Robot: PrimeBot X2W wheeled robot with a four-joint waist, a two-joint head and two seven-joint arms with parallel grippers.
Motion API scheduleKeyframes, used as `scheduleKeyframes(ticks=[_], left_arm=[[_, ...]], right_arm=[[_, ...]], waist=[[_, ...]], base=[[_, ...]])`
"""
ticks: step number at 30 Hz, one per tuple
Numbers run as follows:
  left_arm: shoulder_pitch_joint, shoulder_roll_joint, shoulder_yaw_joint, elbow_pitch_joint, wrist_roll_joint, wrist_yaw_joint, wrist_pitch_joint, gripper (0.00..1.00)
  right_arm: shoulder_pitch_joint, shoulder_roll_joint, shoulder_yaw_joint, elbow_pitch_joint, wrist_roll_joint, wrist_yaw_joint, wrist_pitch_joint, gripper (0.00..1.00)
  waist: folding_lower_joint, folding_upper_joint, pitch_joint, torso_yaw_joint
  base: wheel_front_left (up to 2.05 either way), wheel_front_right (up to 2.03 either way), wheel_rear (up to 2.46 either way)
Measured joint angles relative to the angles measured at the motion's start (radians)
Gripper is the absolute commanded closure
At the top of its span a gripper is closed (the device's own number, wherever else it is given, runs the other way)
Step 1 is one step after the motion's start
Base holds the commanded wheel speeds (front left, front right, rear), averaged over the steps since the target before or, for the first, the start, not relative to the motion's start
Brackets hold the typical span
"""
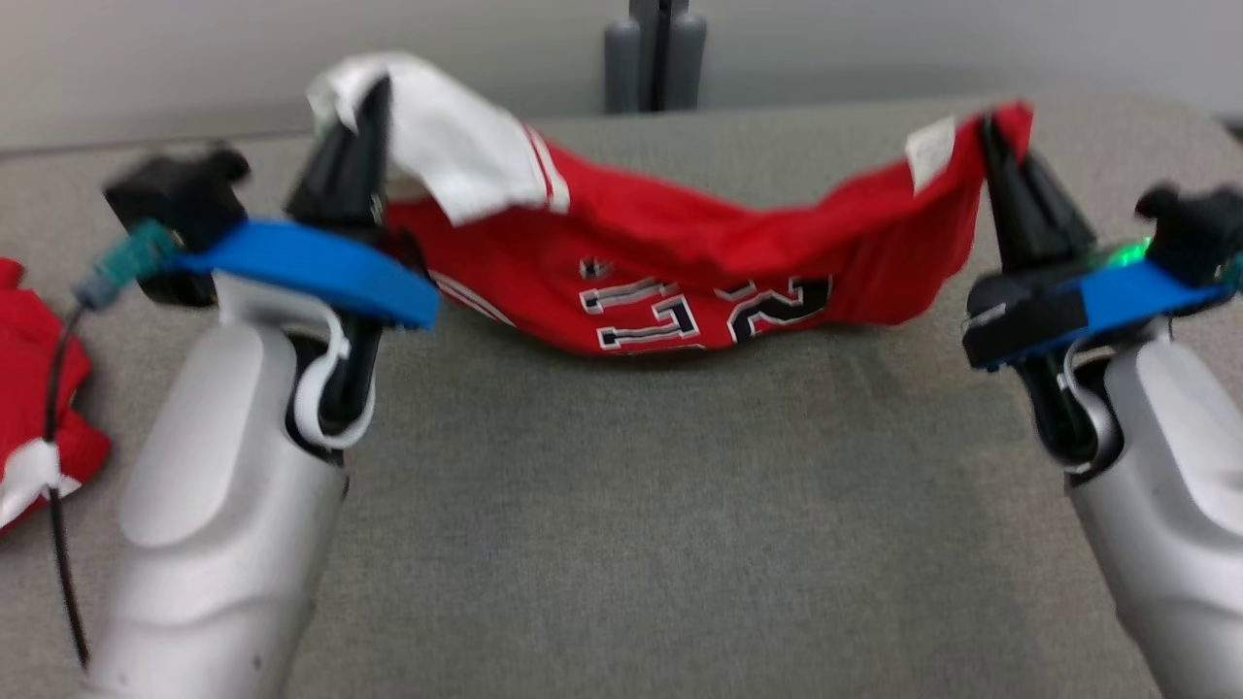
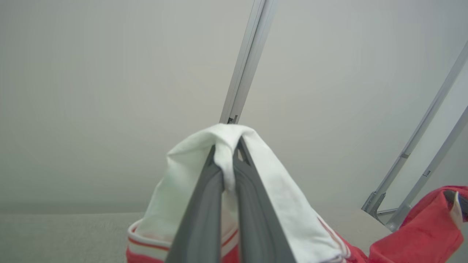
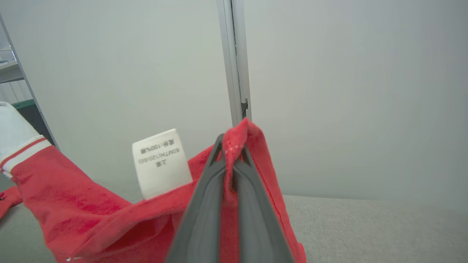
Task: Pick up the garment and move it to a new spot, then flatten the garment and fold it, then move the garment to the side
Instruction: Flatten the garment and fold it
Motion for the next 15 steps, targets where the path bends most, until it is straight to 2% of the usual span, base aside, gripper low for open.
scheduleKeyframes(ticks=[8,15], left_arm=[[-0.514,0.019,0.053,0.177,-0.038,0.000,0.084,1.00],[-0.853,0.011,0.048,0.361,-0.022,0.000,0.045,1.00]], right_arm=[[-0.537,0.002,0.000,0.258,0.127,0.000,0.039,1.00],[-0.851,0.010,-0.015,0.432,0.190,0.000,0.020,1.00]], waist=[[0.0003,0.0003,0.164,-0.009],[0.0001,0.0003,0.238,-0.003]], base=[[0.00,0.00,0.00],[0.00,0.00,0.00]])
